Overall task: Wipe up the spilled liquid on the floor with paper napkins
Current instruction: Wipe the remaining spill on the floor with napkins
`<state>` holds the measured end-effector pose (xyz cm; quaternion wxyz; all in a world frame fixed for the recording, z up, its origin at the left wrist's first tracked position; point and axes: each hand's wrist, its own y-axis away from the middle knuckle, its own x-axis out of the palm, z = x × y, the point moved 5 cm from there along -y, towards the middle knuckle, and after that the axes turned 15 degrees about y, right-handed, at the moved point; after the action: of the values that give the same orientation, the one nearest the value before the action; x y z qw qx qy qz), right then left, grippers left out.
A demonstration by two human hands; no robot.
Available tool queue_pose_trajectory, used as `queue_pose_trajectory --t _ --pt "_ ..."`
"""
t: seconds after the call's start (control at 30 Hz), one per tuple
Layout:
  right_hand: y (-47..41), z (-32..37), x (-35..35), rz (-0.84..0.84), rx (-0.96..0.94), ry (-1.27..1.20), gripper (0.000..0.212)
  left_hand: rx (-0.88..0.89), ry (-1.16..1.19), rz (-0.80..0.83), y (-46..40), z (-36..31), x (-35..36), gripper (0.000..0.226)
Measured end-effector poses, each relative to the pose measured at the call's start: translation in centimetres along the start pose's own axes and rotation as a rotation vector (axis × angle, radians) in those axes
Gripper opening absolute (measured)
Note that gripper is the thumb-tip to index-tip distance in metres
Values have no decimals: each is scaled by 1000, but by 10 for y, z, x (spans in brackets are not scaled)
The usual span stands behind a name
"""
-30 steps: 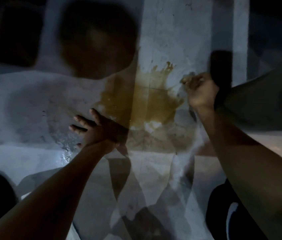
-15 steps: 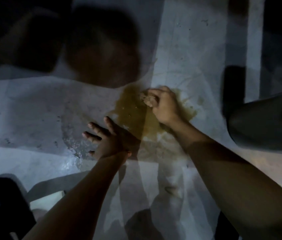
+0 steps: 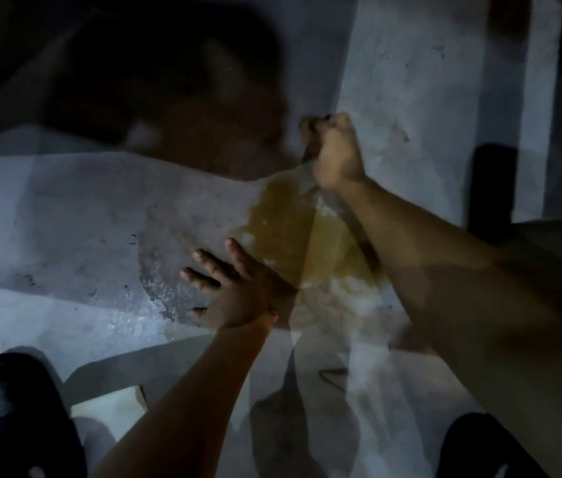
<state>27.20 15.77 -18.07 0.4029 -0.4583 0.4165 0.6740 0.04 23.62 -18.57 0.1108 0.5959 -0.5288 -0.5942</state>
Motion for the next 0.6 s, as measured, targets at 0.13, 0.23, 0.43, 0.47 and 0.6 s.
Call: queue_pose_trajectory --t 0.13,0.23,0.43,0.47,0.6 --pt "70 17 15 68 -329 42 38 8 25 8 -1 2 0 146" --pt "101 -13 11 -23 -338 37 26 12 44 5 -1 3 0 146" --pt "42 -147 -50 -208 352 34 34 18 23 -6 -3 4 1 149" --pt "27 -158 -55 -190 426 31 35 18 9 -12 -2 4 1 149" --pt "-16 -147 -47 -16 440 2 39 20 -14 -18 -1 0 -1 149"
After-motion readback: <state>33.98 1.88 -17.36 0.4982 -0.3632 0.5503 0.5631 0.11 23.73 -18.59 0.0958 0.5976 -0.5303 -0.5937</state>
